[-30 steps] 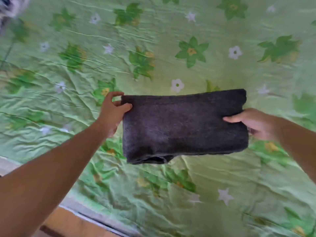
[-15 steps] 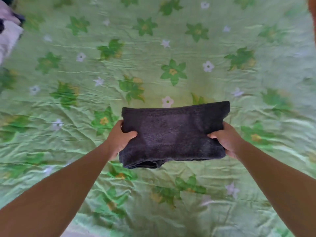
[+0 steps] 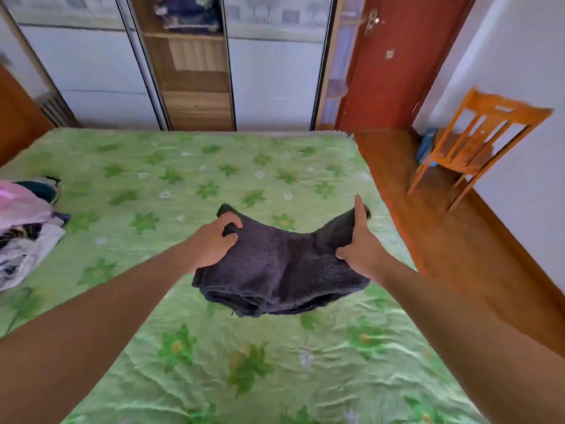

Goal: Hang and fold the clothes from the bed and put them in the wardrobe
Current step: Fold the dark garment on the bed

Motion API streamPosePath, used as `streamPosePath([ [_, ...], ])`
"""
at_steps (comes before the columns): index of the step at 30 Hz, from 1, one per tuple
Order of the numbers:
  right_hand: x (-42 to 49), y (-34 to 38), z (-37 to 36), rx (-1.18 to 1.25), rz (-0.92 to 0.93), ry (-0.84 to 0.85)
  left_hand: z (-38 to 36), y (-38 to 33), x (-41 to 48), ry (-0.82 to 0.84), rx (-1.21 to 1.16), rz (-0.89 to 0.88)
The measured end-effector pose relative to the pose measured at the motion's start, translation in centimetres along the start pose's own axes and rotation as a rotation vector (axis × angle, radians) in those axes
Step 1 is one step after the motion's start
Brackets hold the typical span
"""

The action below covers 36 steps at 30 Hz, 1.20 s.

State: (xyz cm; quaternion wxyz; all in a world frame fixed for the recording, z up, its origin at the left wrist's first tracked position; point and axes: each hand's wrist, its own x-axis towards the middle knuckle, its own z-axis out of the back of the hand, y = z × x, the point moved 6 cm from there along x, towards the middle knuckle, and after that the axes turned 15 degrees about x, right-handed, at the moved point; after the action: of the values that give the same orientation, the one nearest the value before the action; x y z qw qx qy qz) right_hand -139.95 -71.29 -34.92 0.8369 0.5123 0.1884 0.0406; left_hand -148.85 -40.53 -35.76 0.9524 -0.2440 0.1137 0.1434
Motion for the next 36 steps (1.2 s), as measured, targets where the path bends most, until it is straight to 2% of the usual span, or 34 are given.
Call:
streamPosePath([
  [3, -2.9, 7.6, 5.2, -0.137, 0.124, 0.0, 6.9, -6.3, -0.6, -0.042, -0.017, -0.093],
  [7, -6.6, 14.5, 12.5, -0.3, 0.14, -0.034, 13.7, -14.7, -2.0, -0.008, -0.025, -0.204],
  [11, -10.9, 18.4, 20.7, -0.337, 0.131, -0.097, 17.7, -23.8, -3.5, -0.012, 0.069, -0.366],
  [14, -15.2, 18.9, 27.2, -0.31, 0.117, -0.205, 18.2, -31.2, -4.8, -0.003, 0.1, -0.466],
  [19, -24.7, 15.6, 37.6, -0.251, 0.061, -0.379, 15.3, -44.5, -8.8, 0.034, 0.174, -0.622],
  [26, -40.2, 7.4, 50.9, -0.193, -0.042, -0.6, 6.3, -61.5, -17.2, 0.093, 0.193, -0.829],
  [32, -50.3, 0.1, 59.3, -0.184, -0.123, -0.72, -1.7, -72.1, -24.4, 0.223, 0.189, -0.862],
  [36, -54.7, -3.4, 63.2, -0.19, -0.177, -0.78, -5.8, -76.7, -27.8, 0.298, 0.212, -0.88],
])
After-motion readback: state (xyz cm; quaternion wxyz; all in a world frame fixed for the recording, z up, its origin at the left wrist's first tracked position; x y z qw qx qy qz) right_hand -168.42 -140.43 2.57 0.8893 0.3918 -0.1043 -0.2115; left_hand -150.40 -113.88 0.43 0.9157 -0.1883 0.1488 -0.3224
